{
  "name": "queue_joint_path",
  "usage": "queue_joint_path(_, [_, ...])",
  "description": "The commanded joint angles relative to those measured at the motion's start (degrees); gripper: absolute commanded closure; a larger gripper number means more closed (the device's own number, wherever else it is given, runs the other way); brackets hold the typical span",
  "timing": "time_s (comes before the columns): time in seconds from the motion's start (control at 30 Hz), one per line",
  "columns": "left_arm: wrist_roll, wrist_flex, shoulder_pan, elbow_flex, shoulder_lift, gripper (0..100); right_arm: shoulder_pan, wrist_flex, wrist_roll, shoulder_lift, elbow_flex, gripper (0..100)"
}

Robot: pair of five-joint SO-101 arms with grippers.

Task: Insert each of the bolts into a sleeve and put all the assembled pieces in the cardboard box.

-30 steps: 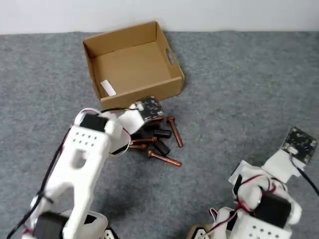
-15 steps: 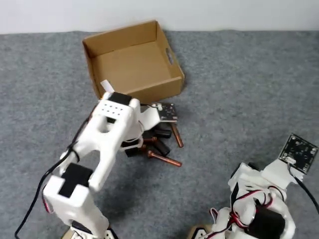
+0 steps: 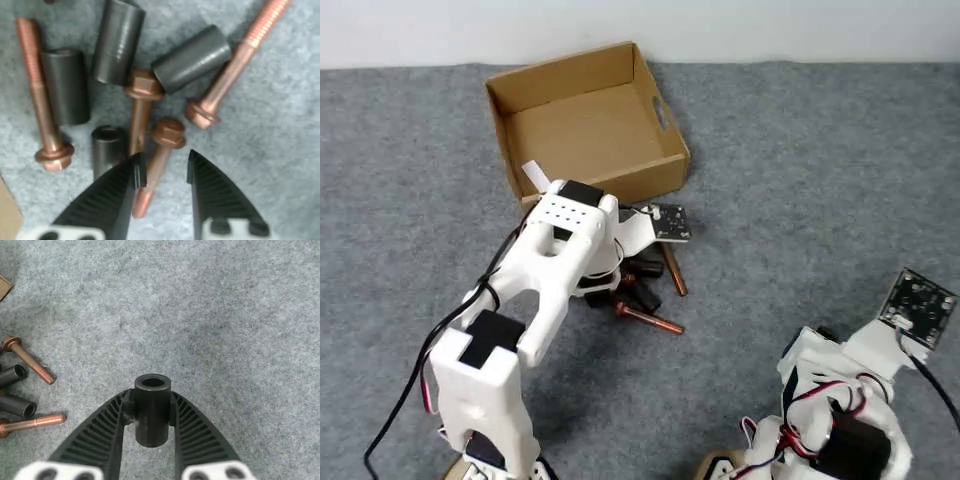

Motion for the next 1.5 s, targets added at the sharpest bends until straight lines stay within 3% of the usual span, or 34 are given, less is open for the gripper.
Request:
queue_joint_path(0.0, [-0.53, -3.25, 0.18, -2.15, 0.79, 86, 0.57, -1.36, 0.70, -0.31, -0.35, 99.1])
queue_joint_path(0.3, [-0.44, -3.43, 0.09, -3.65, 6.77, 86, 0.57, -1.36, 0.70, -0.31, -0.35, 99.1])
queue_joint_path(0.53, [-0.53, 0.70, 2.20, -3.82, 7.30, 98, 0.57, -1.36, 0.70, -0.66, -0.35, 99.1])
queue_joint_path(1.03, [-0.35, 8.62, 5.54, -3.82, 8.88, 94, 0.57, -1.36, 0.70, -0.75, -0.35, 99.1])
queue_joint_path(1.17, [-0.35, 9.67, 5.80, -4.00, 9.49, 100, 0.57, -1.36, 0.70, -0.75, -0.35, 99.1])
queue_joint_path(1.47, [11.52, 10.02, 5.80, -2.95, -12.48, 99, 0.22, -1.10, 0.70, -0.75, -0.35, 99.1])
